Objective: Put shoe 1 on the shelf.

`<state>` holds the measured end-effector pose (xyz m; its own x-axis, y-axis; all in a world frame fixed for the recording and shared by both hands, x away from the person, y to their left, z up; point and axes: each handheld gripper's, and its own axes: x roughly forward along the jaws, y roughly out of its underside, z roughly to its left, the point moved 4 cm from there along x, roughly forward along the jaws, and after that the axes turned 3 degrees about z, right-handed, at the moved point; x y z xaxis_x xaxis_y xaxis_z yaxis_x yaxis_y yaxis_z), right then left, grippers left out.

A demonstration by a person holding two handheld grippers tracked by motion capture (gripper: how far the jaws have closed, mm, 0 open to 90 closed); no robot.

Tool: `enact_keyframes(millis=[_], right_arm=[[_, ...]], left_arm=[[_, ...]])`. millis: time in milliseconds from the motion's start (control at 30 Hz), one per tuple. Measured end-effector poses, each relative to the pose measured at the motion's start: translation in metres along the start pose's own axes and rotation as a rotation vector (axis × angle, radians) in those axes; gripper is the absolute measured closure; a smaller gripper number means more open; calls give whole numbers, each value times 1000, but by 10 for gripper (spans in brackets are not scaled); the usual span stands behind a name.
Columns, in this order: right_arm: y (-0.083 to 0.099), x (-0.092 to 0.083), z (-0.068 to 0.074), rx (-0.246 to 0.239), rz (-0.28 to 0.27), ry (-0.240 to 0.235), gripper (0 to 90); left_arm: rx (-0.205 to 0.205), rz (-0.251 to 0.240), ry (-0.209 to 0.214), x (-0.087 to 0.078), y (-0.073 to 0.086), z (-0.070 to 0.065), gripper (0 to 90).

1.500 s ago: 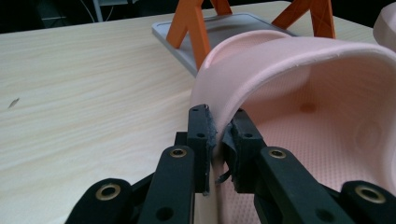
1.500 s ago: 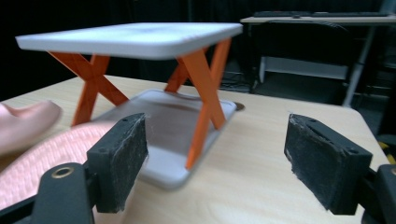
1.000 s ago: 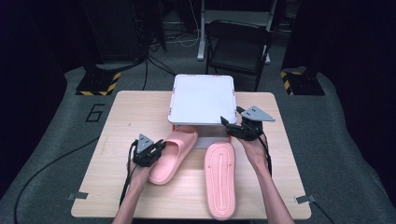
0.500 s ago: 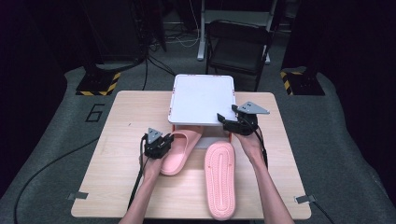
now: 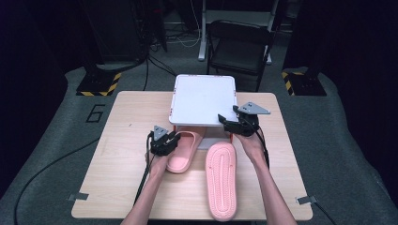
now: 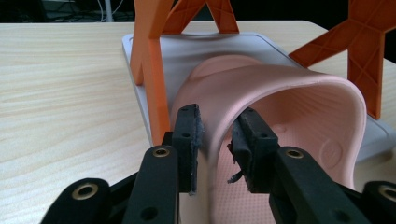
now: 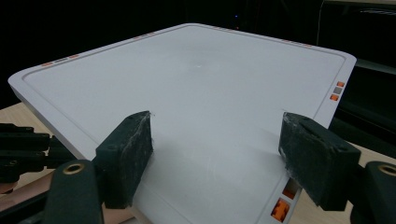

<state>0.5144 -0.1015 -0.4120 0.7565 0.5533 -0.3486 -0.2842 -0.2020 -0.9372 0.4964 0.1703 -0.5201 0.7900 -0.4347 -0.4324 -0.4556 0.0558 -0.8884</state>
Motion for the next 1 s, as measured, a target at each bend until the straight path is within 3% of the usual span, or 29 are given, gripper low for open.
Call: enact_keyframes(millis=[67,167,200,233,267,333,367,433,467,500,533,567,600,633,767,800,900,933,1000], right_arm=[[0,0,0,-2,1,3,253],[0,0,0,2,2,2,252],[0,0,0,0,0,1,252],[0,0,0,2,2,-1,252],[0,0,0,2,2,-1,252],[1,0,0,9,2,1,251],[1,0,0,9,2,1,251],[1,-1,1,8,-1,1,251],[1,0,1,7,-3,1,251],[1,0,1,9,-1,3,250],[1,0,1,9,-2,5,249],[1,0,1,9,-2,5,249],[1,0,1,7,0,8,250],[1,0,1,10,1,7,250],[0,0,2,6,2,8,249],[0,0,2,3,3,10,249],[0,0,2,3,3,10,249],[0,0,2,2,3,8,249],[0,0,2,2,4,10,249]], left_arm=[[-59,-24,-13,3,-3,0,729],[-83,-40,-33,5,-5,1,718],[-98,-48,-13,6,-6,-1,702],[-98,-48,-13,6,-6,-1,674],[-83,-34,16,5,-5,-4,644],[-69,-38,16,3,-4,-5,559],[-59,-41,25,-1,-4,-5,559],[-39,-62,93,-18,-3,-8,475],[-17,-49,122,-25,0,-11,433],[-17,-49,122,-25,0,-11,397],[88,-8,180,-39,6,-16,359],[88,-8,180,-39,6,-16,321],[183,40,215,-51,16,-22,282],[214,62,221,-56,22,-24,253],[252,117,218,-60,40,-26,158],[297,134,218,-60,50,-29,156],[313,159,226,-57,57,-33,153],[339,170,207,-53,58,-34,153],[313,172,192,-45,56,-38,163]])
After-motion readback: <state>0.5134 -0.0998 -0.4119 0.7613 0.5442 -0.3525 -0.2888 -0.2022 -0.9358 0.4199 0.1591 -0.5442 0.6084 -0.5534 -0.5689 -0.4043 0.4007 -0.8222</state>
